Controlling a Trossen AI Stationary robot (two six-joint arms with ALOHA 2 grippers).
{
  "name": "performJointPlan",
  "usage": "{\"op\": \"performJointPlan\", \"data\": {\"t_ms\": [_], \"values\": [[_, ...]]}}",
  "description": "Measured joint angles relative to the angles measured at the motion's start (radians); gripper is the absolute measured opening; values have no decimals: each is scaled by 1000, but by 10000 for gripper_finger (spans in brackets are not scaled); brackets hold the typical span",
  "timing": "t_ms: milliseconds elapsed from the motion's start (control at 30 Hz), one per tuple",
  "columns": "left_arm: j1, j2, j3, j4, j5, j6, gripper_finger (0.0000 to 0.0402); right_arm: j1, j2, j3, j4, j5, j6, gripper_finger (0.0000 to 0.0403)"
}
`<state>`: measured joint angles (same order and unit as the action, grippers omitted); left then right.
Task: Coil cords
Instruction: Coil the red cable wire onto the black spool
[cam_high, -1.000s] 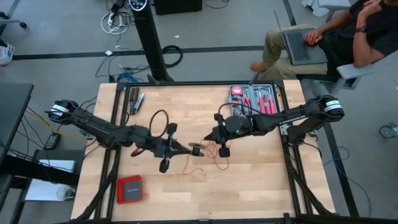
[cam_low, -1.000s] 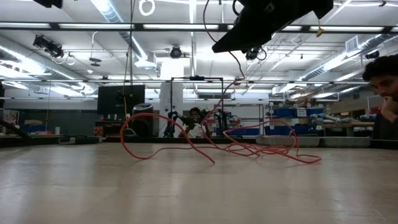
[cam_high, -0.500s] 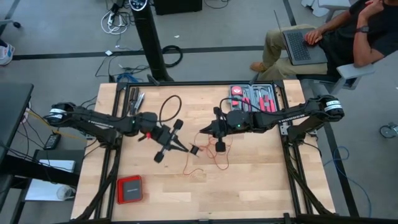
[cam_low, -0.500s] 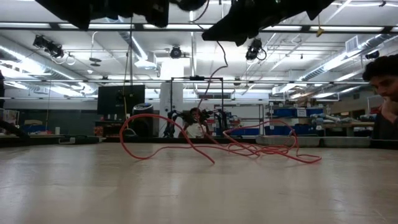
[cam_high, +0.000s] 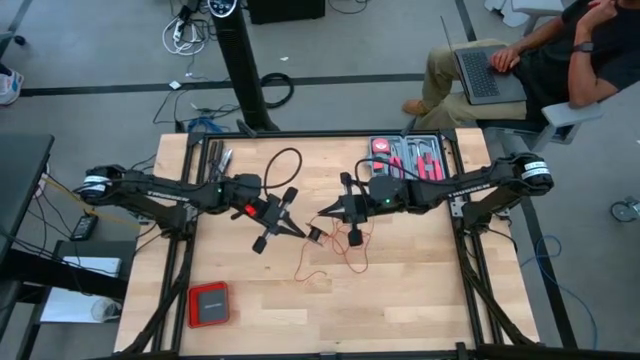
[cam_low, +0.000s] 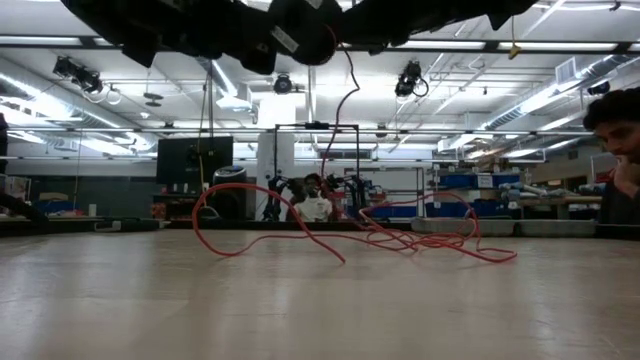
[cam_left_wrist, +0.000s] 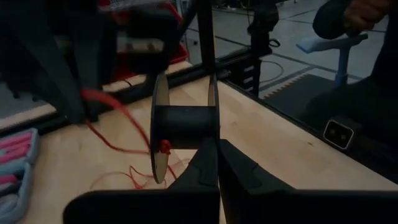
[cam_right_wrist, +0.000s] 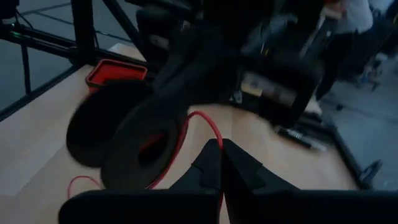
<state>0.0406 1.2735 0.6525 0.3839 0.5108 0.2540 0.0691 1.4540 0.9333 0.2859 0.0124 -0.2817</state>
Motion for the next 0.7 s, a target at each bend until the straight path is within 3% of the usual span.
{"op": "performJointPlan", "data": {"t_ms": [300,700], "values": [[0,76,0,130,34,-32,0,-34,0,0,18,-66,-89,0],[12,76,0,201,-109,56,0,-37,0,0,2,-90,-145,0]]}}
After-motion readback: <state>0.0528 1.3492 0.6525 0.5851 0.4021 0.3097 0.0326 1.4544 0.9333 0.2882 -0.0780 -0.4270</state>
